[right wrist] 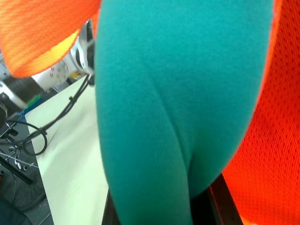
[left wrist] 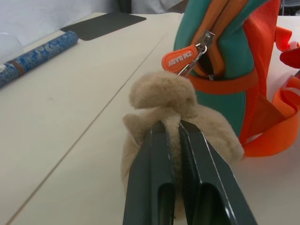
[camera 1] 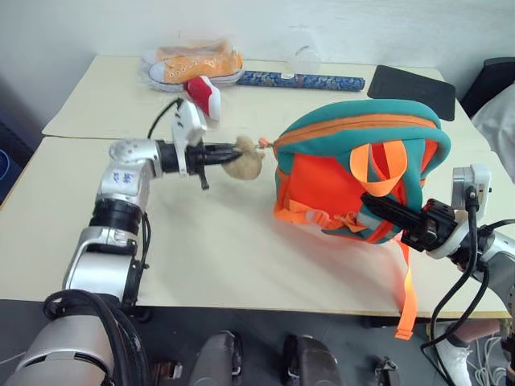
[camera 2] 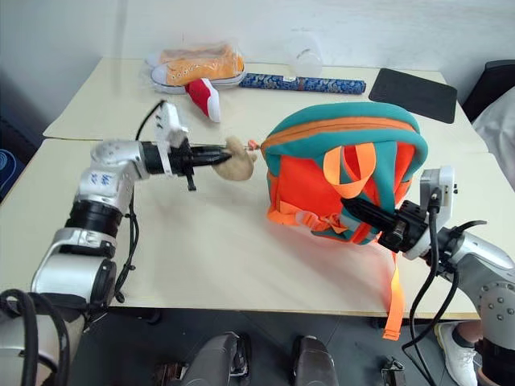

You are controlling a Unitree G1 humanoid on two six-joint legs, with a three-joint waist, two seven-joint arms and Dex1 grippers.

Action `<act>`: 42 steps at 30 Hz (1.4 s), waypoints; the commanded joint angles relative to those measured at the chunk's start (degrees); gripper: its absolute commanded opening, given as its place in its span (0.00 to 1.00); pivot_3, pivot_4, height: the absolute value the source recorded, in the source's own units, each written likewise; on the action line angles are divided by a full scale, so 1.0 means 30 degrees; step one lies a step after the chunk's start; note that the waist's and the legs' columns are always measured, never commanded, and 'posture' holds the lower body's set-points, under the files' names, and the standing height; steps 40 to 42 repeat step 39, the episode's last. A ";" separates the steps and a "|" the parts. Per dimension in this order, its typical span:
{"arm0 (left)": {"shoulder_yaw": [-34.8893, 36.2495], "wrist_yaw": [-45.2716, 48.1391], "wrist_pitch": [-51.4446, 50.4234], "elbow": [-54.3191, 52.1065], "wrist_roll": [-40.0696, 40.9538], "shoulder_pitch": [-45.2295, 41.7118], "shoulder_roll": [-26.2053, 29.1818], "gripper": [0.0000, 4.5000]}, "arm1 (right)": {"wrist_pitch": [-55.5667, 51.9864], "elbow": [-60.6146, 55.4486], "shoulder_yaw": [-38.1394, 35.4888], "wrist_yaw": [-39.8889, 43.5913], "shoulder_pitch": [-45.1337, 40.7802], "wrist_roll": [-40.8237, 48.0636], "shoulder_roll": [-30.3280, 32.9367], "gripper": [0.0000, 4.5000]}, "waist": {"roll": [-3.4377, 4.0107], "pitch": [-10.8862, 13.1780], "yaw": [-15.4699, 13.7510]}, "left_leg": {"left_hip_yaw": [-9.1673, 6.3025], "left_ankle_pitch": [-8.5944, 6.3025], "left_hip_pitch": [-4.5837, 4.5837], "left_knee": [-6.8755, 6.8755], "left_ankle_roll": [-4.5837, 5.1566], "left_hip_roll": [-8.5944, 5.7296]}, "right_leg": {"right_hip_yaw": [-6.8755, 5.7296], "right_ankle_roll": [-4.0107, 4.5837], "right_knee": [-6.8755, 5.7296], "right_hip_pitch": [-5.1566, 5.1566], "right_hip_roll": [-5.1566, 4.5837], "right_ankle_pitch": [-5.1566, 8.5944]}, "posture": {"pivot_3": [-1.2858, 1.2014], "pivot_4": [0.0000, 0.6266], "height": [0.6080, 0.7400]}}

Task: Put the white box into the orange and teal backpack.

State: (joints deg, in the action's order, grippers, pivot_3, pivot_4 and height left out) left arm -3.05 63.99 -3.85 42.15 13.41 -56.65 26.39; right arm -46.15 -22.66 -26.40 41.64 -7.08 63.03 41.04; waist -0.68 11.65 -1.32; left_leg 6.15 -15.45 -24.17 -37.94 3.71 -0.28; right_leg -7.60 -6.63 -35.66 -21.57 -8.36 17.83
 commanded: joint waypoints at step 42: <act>0.6420 -0.1428 -0.0524 -1.5896 0.1668 1.8249 0.6310 1.00 | 2.2082 1.4074 0.0080 1.0579 0.2546 -1.4471 0.4458 1.00 | 0.0050 0.0003 0.0052 | 0.0137 -0.0066 0.0291 0.0271 -0.0193 0.0006 | 0.0152 0.0055 0.0074 0.0057 -0.0055 0.0030 | 0.52 0.24 1.00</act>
